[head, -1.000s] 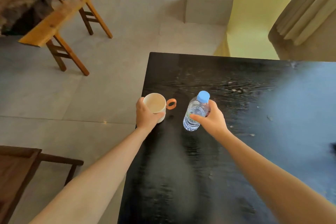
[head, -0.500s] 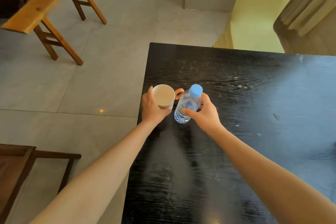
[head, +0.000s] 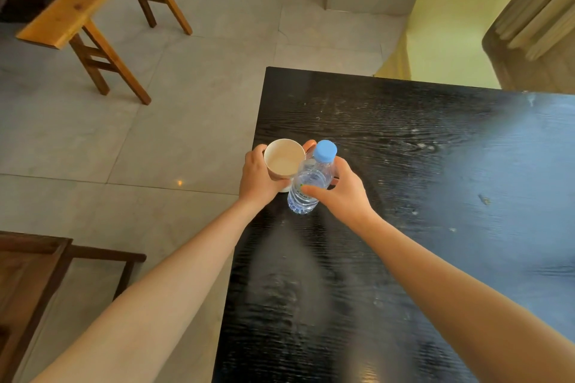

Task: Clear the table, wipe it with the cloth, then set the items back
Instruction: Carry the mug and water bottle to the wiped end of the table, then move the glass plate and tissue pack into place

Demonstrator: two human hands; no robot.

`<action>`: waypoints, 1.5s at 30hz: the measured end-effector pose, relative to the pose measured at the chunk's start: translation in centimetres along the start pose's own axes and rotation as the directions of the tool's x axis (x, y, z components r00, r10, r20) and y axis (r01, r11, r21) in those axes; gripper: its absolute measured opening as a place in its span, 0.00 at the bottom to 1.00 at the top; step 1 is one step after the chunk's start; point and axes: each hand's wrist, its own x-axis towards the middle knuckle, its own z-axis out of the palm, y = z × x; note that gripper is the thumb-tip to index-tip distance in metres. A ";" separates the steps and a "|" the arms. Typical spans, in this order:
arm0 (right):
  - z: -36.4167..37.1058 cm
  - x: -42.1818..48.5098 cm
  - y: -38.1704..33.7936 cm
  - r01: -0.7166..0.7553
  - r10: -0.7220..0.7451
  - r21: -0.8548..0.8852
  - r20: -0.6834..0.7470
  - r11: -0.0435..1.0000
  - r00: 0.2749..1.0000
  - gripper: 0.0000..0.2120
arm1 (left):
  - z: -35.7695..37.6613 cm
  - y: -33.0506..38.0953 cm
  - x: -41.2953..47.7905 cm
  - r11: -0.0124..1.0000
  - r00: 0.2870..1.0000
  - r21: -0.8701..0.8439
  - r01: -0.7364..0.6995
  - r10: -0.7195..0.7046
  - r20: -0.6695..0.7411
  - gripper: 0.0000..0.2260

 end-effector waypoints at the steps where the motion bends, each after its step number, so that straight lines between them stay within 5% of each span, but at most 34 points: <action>1: 0.4 -0.3 0.0 0.002 -0.002 -0.005 0.009 1.000 1.000 0.29 | -0.1 0.0 0.0 1.000 1.000 -0.005 -0.003 0.003 0.007 0.38; 11: 3.0 -2.2 -0.4 0.030 -0.030 -0.005 0.034 1.000 0.999 0.31 | -1.7 -0.4 -0.4 0.994 0.984 -0.112 -0.010 0.030 0.177 0.28; 22: 4.7 -2.8 -1.3 0.047 -0.047 0.017 0.020 0.999 0.999 0.31 | -2.4 -2.1 -3.2 0.930 0.931 -0.268 0.253 -0.158 0.330 0.11; 29: 3.5 -2.8 -0.7 0.075 -0.068 -0.081 0.089 0.994 0.994 0.32 | -3.3 -1.9 -4.9 0.906 0.908 -0.294 0.304 -0.182 0.377 0.10; 35: 1.0 -4.0 0.8 0.010 0.066 -0.339 0.210 0.941 0.975 0.35 | -4.8 -2.5 -7.8 0.921 0.889 -0.131 0.367 -0.305 0.341 0.15; 39: -2.8 -6.0 2.1 -0.108 0.266 -0.433 0.325 0.895 0.908 0.28 | -4.7 -0.5 -10.5 0.884 0.782 0.112 0.453 -0.455 0.426 0.15; 42: -6.6 -8.2 3.8 -0.112 0.314 -0.507 0.333 0.855 0.889 0.25 | -3.0 3.4 -12.6 0.889 0.696 0.244 0.387 -0.455 0.555 0.19; 45: -11.3 -10.5 5.7 -0.118 0.303 -0.543 0.265 0.832 0.915 0.22 | 0.2 8.2 -14.4 0.933 0.737 0.246 0.262 -0.358 0.573 0.19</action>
